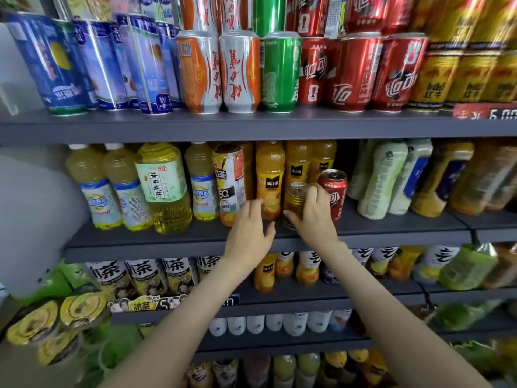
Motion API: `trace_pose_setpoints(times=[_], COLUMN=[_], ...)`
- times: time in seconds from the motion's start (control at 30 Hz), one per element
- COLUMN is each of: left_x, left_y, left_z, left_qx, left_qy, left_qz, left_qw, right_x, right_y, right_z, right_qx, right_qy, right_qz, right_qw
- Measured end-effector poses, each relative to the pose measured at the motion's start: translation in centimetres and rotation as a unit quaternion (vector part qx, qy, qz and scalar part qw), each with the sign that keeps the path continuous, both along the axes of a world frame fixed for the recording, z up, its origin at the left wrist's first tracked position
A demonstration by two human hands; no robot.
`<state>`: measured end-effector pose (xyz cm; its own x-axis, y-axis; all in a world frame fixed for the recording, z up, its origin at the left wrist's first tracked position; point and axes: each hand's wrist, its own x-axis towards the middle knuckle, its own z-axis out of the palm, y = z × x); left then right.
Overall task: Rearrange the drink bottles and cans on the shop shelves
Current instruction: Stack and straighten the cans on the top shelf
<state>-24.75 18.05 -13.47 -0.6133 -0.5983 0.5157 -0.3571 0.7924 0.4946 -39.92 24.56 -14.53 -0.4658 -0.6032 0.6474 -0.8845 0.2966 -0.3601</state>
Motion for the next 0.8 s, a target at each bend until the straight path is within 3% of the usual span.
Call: trace_pose_setpoints(times=[0.23, 0.43, 0.57, 0.8], left_x=[-4.0, -5.4, -6.1, -7.6], left_y=[0.5, 2.3, 4.7, 8.9], left_z=[-1.4, -1.3, 1.8, 10.8], left_qx=[0.128, 0.231, 0.123, 0.000], left_qy=[-0.054, 0.066, 0.156, 0.174], left_qz=[-0.066, -0.141, -0.172, -0.218], left_qw=[0.988, 0.960, 0.965, 0.960], right_x=[0.7, 1.7, 0.2, -6.0], right_y=[1.1, 5.5, 10.2, 17.9], right_z=[0.7, 3.2, 6.9, 14.4], right_qx=[-0.069, -0.153, -0.130, -0.015], right_qy=[-0.099, -0.193, -0.187, -0.105], right_qz=[0.065, 0.110, 0.183, 0.209], right_qw=[0.991, 0.963, 0.957, 0.972])
